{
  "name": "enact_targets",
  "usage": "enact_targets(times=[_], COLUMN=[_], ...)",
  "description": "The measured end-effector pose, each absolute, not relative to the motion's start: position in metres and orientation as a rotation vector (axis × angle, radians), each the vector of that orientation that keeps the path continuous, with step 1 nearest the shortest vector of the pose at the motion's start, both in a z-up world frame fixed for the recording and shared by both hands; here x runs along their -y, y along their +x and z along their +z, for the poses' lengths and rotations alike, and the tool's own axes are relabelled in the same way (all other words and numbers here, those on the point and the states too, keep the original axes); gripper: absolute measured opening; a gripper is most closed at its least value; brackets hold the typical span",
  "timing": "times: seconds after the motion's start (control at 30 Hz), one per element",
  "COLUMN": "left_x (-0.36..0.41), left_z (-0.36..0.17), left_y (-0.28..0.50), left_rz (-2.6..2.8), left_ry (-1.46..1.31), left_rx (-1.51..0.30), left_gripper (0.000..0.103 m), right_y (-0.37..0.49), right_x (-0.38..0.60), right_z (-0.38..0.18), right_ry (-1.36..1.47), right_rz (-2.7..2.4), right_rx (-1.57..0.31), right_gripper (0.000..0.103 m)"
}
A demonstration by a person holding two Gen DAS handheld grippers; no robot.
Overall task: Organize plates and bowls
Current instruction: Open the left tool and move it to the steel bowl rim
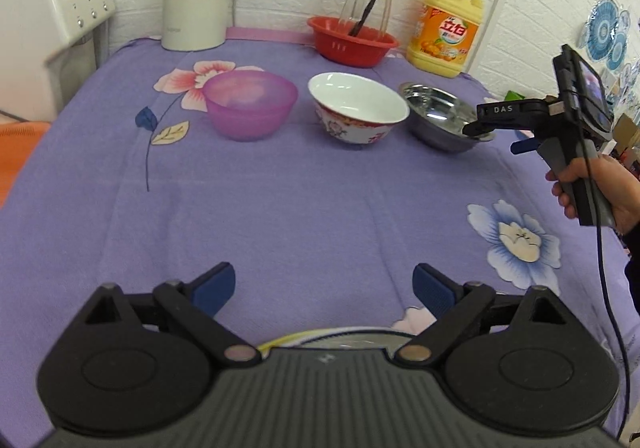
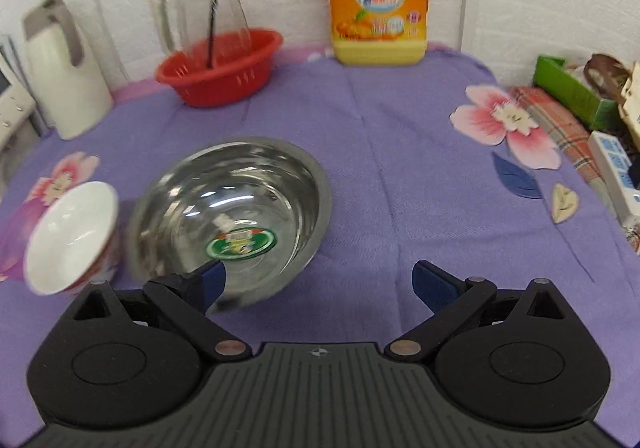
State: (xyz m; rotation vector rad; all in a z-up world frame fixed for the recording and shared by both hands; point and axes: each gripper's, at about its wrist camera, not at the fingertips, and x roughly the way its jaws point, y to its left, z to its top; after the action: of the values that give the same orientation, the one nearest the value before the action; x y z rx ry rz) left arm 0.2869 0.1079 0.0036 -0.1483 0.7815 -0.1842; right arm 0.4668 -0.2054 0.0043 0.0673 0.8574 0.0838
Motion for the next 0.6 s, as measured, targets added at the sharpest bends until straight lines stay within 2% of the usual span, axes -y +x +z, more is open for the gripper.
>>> enact_targets(times=[0.13,0.3,0.6], left_x=[-0.117,-0.115,-0.090], left_z=[0.000,0.001,0.017], left_y=[0.299,0.304,0.293], left_rz=[-0.165,-0.179,-0.254], left_ry=[-0.157,-0.179,-0.173], left_rx=[-0.798,-0.798,-0.773], left_gripper=[0.094,0.094,0.096], right_y=[0.495,0.499,0.455], right_x=[0.199,0.192,0.194], right_z=[-0.016,-0.014,-0.007], right_ry=[0.045,-0.017,-0.127], right_rz=[0.074,0.077,0.149], right_rx=[-0.930,-0.950,-1.015], right_gripper=[0.103,0.103,0.103])
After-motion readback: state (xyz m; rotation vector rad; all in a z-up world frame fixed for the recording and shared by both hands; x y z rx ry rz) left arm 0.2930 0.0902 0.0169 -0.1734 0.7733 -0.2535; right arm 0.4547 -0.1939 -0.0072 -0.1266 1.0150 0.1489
